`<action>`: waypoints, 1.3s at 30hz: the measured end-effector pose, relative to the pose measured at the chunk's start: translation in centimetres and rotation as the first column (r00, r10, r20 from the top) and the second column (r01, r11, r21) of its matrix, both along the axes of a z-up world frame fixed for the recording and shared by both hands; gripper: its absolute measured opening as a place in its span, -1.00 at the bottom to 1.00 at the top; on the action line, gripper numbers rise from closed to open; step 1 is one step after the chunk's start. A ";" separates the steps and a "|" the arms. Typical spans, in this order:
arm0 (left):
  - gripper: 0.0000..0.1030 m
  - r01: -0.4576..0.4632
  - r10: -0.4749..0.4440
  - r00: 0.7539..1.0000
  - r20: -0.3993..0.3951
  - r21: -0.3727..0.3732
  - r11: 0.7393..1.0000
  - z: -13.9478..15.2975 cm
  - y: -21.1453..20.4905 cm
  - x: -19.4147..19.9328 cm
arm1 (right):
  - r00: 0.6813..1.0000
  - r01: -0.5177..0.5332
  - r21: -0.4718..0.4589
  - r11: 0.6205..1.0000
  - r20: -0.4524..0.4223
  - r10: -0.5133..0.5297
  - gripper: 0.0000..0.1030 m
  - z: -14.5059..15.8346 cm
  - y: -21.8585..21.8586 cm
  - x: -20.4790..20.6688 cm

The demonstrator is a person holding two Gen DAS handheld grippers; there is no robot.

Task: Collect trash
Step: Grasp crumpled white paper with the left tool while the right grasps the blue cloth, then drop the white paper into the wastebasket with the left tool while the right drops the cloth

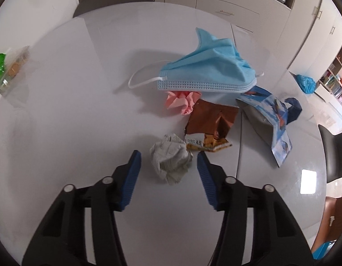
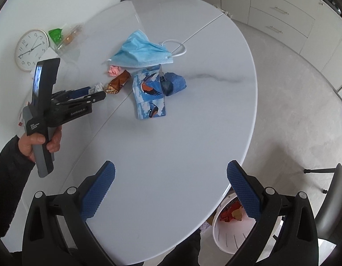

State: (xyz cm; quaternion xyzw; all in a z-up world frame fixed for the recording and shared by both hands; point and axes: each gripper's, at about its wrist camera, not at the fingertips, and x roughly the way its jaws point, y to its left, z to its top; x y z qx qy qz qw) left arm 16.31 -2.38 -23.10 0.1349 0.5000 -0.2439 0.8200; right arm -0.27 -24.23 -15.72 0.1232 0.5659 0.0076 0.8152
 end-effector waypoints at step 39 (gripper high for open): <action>-0.36 -0.129 0.111 0.988 -0.108 -0.176 0.976 5.8 2.9 -10.0 | 0.989 -0.150 0.077 0.986 0.007 0.150 -0.90 -3.8 -4.9 9.6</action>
